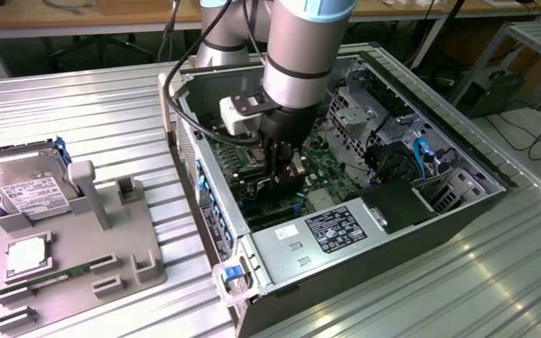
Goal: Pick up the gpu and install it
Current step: 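Insert the gpu into the slot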
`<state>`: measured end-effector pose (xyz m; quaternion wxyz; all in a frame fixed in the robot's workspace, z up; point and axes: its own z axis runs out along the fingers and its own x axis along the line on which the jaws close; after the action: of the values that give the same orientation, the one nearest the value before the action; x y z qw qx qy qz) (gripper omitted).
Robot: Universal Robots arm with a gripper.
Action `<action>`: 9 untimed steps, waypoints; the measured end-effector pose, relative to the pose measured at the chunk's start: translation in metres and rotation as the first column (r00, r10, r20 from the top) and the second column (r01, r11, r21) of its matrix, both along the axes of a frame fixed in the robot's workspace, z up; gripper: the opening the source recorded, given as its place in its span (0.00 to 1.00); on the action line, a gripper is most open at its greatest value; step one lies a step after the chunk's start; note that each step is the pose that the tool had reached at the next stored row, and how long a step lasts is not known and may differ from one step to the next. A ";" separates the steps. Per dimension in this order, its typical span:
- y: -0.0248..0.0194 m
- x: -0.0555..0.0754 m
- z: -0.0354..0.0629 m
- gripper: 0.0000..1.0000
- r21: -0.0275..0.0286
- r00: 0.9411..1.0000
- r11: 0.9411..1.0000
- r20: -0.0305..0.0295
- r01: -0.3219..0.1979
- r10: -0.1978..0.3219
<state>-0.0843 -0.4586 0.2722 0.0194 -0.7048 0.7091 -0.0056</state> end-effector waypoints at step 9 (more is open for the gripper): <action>0.0006 0.000 0.0119 0.14 -0.001 1.000 1.000 0.001 0.000 0.000</action>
<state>-0.0843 -0.4580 0.2841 0.0193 -0.7048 0.7091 -0.0063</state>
